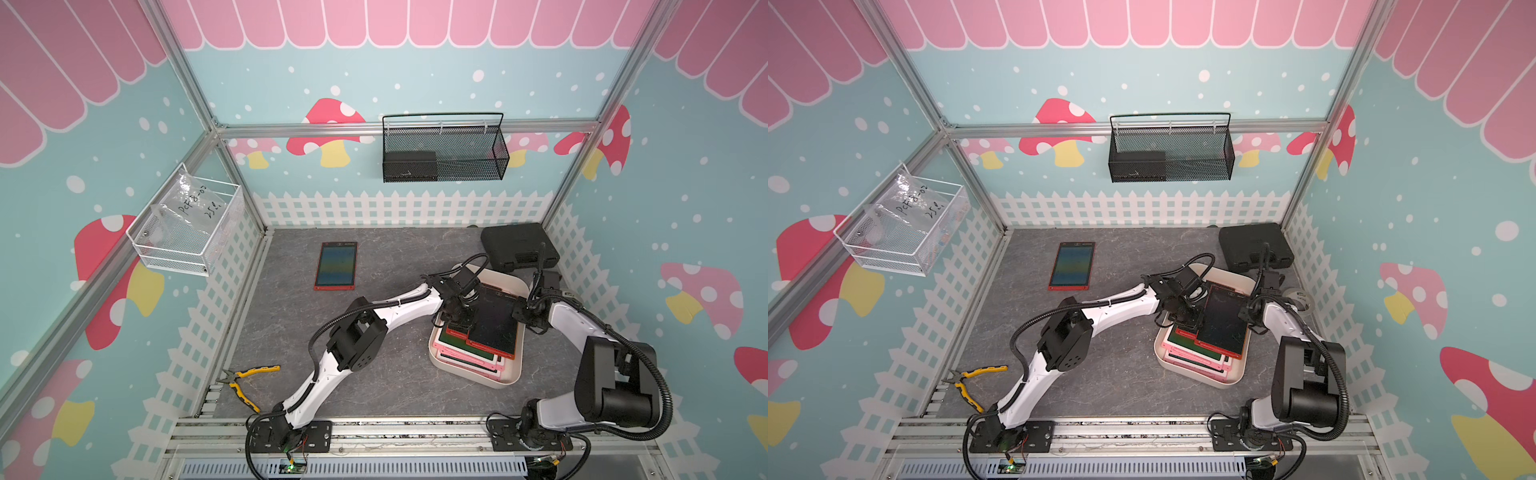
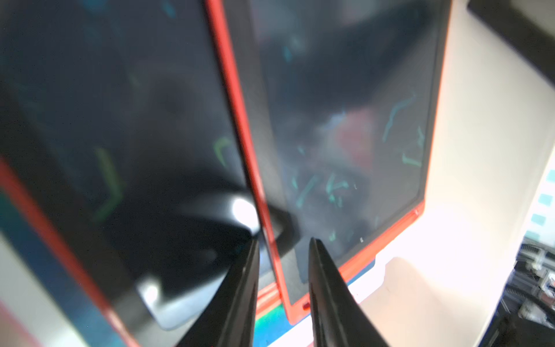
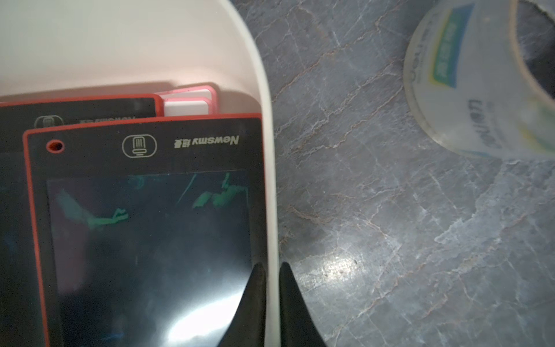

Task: Take out the writing tablet from the storage box
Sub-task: Adjust the storage box at the center of the board, then pick up the writing tablet from the storage box.

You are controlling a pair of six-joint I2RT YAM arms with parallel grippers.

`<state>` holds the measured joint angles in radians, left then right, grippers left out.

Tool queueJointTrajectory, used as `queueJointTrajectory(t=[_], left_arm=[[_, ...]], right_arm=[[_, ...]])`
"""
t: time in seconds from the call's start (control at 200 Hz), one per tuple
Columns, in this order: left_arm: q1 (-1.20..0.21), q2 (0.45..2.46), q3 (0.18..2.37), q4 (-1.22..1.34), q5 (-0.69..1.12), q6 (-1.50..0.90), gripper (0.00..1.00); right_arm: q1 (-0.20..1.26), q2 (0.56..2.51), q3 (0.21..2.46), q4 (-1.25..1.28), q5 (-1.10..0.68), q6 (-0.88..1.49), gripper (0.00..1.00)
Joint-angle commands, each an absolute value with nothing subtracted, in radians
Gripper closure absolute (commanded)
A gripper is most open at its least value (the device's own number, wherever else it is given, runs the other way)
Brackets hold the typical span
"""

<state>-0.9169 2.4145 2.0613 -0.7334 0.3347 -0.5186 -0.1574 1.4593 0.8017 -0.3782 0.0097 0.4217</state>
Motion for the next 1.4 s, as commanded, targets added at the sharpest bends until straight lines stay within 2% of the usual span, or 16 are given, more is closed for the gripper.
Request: queueJointTrajectory(t=[0.0,0.21,0.776,0.886,1.196,1.391], left_arm=[[-0.875,2.484,2.116,-0.820,0.268,-0.533,0.66],[-0.863,2.566,2.231,-0.902,0.278,-0.491,0.66],[-0.919,2.670,2.306,-0.949,0.389,-0.502,0.62],[-0.923,2.687,2.326,-0.943,0.476,-0.505,0.63],[-0.933,2.581,2.195,-0.745,0.633,-0.526,0.72],[-0.933,2.517,2.113,-0.656,0.714,-0.517,0.72]], right_arm=[[-0.165,1.470,0.814,-0.349,-0.006,0.405,0.87],[-0.179,1.463,0.803,-0.329,-0.029,0.407,0.87],[-0.187,1.469,0.776,-0.260,-0.127,0.417,0.87],[-0.186,1.472,0.765,-0.240,-0.152,0.422,0.87],[-0.186,1.479,0.755,-0.218,-0.182,0.428,0.88],[-0.186,1.476,0.755,-0.212,-0.196,0.431,0.87]])
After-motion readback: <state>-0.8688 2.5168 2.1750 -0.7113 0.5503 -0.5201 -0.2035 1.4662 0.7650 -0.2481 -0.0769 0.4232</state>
